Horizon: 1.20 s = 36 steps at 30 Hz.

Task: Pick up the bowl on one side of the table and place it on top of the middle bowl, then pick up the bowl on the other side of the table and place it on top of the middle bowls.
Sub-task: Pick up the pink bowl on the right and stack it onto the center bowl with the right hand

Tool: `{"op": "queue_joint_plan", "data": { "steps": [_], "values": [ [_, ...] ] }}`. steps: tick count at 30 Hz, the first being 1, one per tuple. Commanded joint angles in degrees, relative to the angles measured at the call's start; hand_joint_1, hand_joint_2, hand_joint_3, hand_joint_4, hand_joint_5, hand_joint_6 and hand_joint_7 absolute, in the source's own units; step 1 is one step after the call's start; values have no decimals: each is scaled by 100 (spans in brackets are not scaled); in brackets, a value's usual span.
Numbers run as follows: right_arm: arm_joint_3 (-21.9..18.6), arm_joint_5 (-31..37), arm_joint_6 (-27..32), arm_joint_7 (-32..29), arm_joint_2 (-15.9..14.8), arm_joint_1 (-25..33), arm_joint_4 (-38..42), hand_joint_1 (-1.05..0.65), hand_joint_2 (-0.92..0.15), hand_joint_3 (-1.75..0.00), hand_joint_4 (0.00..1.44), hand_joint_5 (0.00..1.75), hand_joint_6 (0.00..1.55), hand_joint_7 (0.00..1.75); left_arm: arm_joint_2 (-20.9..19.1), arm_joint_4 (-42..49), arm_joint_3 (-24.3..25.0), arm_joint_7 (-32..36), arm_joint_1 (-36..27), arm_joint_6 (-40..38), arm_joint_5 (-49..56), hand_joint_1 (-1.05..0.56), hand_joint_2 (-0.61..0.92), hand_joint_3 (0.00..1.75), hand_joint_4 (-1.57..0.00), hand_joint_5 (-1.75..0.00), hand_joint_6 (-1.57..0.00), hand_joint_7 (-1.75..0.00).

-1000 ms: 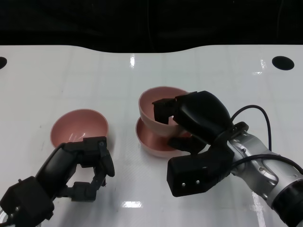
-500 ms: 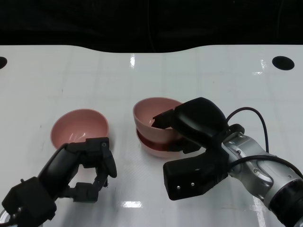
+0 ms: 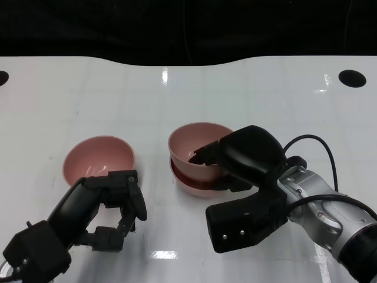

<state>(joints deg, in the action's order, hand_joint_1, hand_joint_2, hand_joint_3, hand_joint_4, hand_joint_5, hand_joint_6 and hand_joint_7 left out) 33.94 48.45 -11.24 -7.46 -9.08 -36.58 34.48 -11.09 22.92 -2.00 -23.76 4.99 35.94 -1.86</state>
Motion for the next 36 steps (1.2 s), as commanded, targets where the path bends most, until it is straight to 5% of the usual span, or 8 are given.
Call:
{"op": "queue_joint_plan", "data": {
  "steps": [1, 10, 19, 36],
  "values": [
    [-16, -13, 2, 55, -129, 18, -129, -46, -92, -11, 69, 59, 82, 4, -85, 29, 38, 55, 1, 40, 15, -3, 42, 134, -76, -167, -78, -149],
    [-53, -75, 558, 1288, -292, 160, -923, -65, -92, -14, 37, 34, 47, 0, -84, 29, 38, 112, 10, 43, 94, -4, 41, 134, -77, -167, -78, -150],
    [-114, -199, 679, 1727, -396, 240, -1375, -81, -92, -20, 27, 22, 31, 0, -79, 18, 43, 76, 16, 16, 66, -3, 40, 135, -77, -165, -79, -150],
    [-266, -217, 640, 1387, -501, 664, -1873, -83, -92, -20, 24, 19, 25, 0, -88, -52, 33, 120, -21, 5, 117, -4, 40, 135, -76, -166, -78, -150]
  ]
}}
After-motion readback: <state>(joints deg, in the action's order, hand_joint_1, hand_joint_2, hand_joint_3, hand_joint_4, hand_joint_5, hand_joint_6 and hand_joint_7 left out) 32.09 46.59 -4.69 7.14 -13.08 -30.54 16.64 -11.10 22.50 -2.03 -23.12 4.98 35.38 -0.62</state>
